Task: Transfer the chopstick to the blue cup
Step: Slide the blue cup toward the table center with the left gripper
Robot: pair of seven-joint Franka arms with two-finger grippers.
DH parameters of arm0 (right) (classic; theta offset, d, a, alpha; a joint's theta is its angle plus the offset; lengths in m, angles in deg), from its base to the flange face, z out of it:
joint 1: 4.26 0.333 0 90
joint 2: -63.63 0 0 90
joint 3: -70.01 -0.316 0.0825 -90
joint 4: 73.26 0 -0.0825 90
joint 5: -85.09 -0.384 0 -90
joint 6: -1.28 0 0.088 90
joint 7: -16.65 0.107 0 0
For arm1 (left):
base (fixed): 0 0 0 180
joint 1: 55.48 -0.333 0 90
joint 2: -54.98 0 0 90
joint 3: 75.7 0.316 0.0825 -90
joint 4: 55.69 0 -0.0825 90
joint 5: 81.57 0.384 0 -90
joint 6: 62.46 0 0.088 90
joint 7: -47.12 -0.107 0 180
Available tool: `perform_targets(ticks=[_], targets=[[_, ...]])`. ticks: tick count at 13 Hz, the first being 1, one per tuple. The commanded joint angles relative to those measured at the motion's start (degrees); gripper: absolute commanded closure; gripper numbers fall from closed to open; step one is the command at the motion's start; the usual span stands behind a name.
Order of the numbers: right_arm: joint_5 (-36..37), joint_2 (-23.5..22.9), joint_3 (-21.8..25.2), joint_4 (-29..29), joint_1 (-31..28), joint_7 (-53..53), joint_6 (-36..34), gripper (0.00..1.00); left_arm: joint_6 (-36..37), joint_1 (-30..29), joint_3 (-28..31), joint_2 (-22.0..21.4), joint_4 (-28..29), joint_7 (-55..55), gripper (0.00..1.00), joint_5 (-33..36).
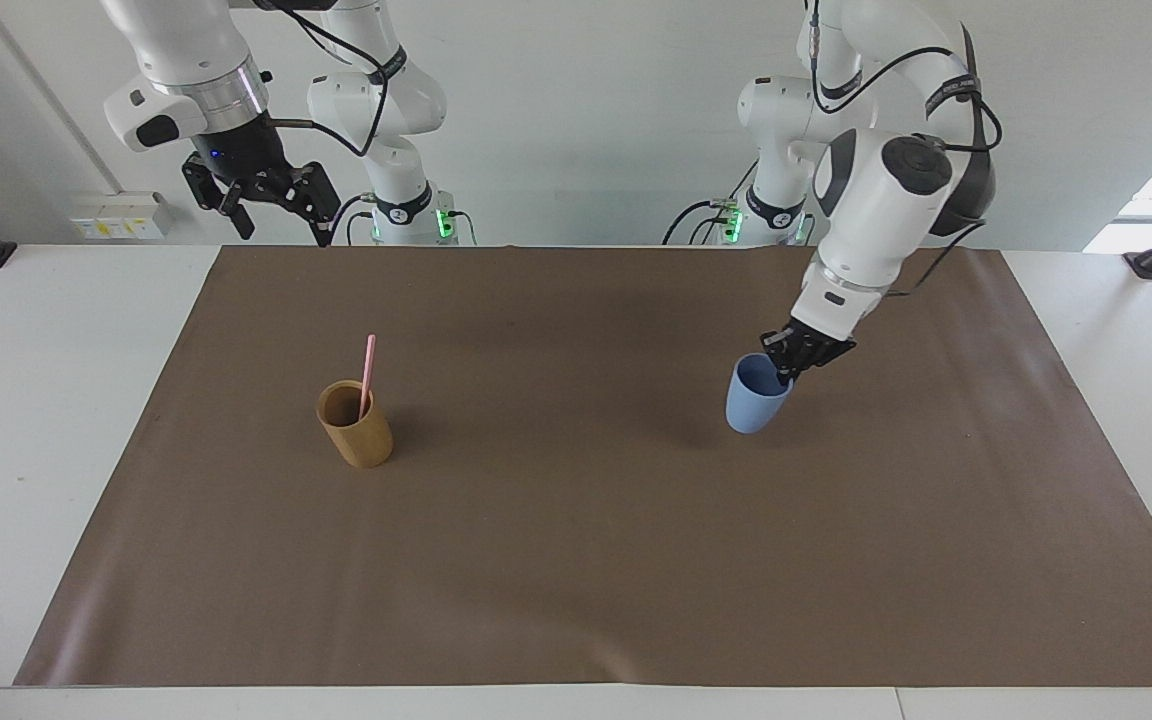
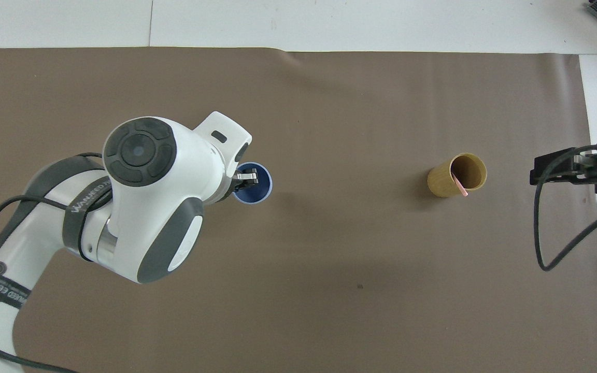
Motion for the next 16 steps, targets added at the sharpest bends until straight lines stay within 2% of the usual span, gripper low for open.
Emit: perform_targets(ticks=[1,5,11,16], targets=[[-1.5,0.8,-0.3,-1.1,-1.0,0.0,0.5,0.00,1.9,2.9,1.1,7.2,-7.6,2.3,1.00,1.1],[-1.5,0.8,-0.3,-1.1,-1.0,-0.1,0.6,0.00,2.3,5.5,1.1,9.7,-7.7,2.4,1.00,2.7],[-1.5,1.0,-0.3,-1.7,-1.0,0.2,1.4,0.00,-1.6,6.3,1.0,9.7,-4.4,2.4,1.00,2.7],[-0.8,2.0,-0.3,-5.0,-0.5,0.3,5.6,0.00,-4.8,6.3,1.0,9.9,-1.9,2.4,1.00,2.7]])
